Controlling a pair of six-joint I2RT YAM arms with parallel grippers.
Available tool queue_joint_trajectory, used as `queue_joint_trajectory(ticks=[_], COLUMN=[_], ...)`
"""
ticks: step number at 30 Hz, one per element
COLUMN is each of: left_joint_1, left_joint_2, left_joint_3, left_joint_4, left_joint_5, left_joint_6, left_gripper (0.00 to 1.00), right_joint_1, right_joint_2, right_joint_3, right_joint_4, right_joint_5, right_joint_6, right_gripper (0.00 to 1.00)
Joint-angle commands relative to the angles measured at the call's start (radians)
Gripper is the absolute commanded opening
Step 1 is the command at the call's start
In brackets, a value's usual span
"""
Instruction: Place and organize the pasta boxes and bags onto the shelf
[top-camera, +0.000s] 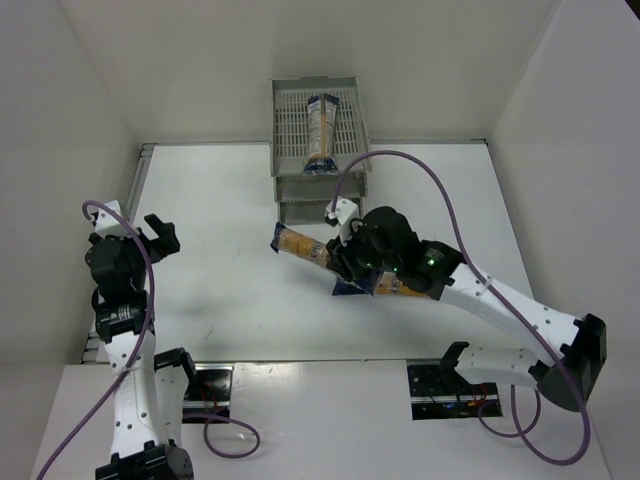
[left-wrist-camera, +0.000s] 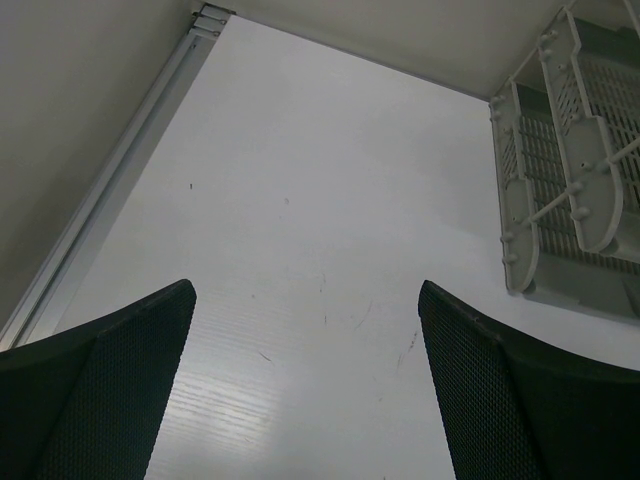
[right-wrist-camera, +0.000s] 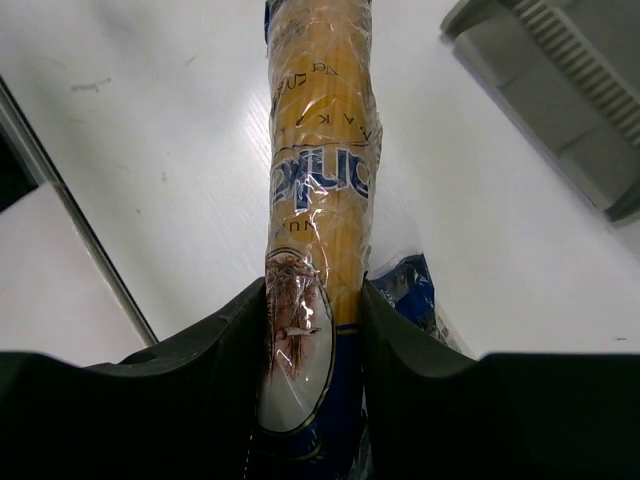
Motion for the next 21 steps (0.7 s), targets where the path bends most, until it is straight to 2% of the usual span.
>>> queue_joint_trajectory(ticks=[1, 4, 8, 14, 19, 21], left_joint_1=[-0.001, -0.001, -0.001, -0.001, -0.001, -0.001], left_joint_2=[-0.003, 0.006, 0.006, 0.015, 0.015, 0.015], left_joint_3=[-0.006, -0.006, -0.006, -0.006, -0.006, -0.006], left_joint_4=[0.042, 0.042, 0.042, 0.042, 0.042, 0.042], left_joint_5=[0.020, 0.020, 0.030, 0.030, 0.030, 0.030], left_joint_6=[-0.019, -0.019, -0.019, -0.019, -0.019, -0.019], left_gripper=[0.99, 0.99, 0.99, 0.99, 0.99, 0.99], right_joint_1=[-0.003, -0.026, -0.120, -0.130, -0.130, -0.130], right_joint_2=[-0.080, -0.106, -0.106, -0.065, -0.032, -0.032], right_joint_3=[-0.022, -0.046, -0.046, -0.057, -0.057, -0.057], right_joint_4=[0.218, 0.246, 0.296, 0.434, 0.488, 0.432], right_joint_5=[0.082, 0.137, 0.191, 0.234, 0.254, 0.234], right_joint_6=[0.090, 0.112, 0.202, 0.287, 0.253, 0.225], right_gripper=[0.00, 0.00, 0.00, 0.00, 0.00, 0.00])
